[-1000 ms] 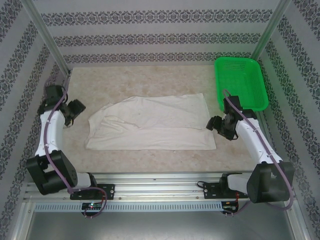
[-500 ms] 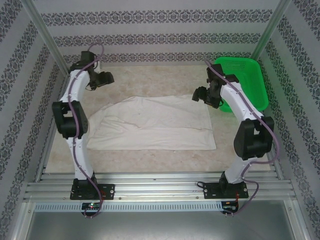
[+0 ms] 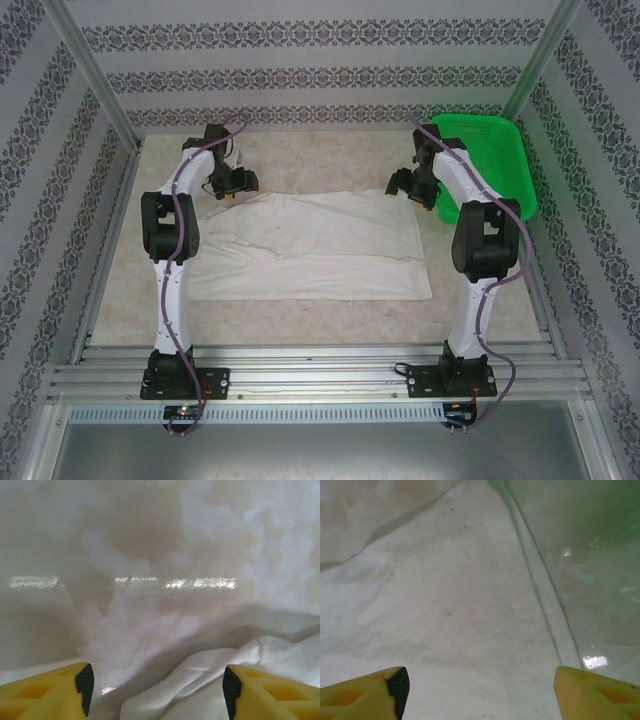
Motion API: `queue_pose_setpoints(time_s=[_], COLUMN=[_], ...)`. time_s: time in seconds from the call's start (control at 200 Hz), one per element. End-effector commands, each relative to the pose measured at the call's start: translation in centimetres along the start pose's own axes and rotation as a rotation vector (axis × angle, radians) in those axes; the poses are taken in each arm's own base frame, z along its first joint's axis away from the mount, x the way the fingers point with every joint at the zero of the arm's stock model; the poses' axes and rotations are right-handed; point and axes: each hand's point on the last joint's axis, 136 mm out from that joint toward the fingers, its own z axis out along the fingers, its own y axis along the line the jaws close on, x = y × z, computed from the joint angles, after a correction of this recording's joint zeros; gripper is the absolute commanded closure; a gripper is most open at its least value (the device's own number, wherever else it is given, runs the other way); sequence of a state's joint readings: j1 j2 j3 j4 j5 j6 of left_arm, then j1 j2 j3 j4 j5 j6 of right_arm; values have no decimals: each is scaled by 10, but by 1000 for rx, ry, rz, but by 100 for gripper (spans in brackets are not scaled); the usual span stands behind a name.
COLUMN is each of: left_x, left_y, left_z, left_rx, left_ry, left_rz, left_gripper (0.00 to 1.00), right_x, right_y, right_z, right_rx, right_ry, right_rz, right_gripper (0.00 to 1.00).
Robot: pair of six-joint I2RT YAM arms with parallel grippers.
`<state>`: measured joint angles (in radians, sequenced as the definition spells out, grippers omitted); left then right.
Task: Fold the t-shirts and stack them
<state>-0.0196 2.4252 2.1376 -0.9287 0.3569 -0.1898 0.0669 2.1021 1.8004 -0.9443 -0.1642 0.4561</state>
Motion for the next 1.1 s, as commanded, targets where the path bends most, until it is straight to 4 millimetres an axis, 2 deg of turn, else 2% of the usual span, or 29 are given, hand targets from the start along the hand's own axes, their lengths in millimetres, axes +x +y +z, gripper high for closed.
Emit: queue_pose_setpoints(time_s=[0.0,0.15,0.335,0.49,0.54,0.595,0.649,0.864,0.949,1.094], left_x=[8,21,22,28,28,24,18,4,-2,-17], left_y=[-8,-7,-13,-7,-10,-14,-24,-60,-61,-60], left_z=[12,25,35,46,46,43,37,9,-4,-32], left_rx=[-10,-23,-12,-33,-24,-10,26,134,143,122], left_ry=[26,76,80,104,102,85,59,-45,-102,-200], left_rz=[39,47,65,59,71,79,79,99,87,88], left_gripper=[30,31,32,46,57,70,77,92,100,100], right_x=[-11,-16,-10,-5,-4,-2,0,7,10,14], right_y=[6,10,18,23,25,24,25,24,22,19], right_z=[3,8,13,11,10,10,10,16,17,17], right_rx=[-28,-58,-75,-91,-95,-92,-95,-104,-99,-96], right_ry=[-10,-12,-2,-10,-12,-11,-12,0,6,5], right_rz=[-1,23,21,18,15,15,20,36,34,36], right_gripper=[24,24,26,27,28,28,28,30,31,31])
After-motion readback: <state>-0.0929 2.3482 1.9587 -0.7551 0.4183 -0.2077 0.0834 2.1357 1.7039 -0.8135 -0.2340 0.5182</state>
